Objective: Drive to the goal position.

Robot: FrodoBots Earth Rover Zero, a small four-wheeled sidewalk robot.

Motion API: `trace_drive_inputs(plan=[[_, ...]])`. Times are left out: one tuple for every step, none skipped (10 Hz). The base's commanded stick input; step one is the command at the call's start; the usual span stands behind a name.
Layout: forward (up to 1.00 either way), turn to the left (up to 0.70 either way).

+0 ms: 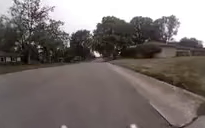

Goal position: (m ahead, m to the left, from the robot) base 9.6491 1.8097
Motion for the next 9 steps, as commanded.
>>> trace_drive_inputs(plan=[[1.0, 0.0], [1.0, 0.0], [1.0, 0.0], [1.0, 0.0], [1.0, 0.0], [1.0, 0.0], [1.0, 0.0], [1.0, 0.0], [1.0, 0.0]])
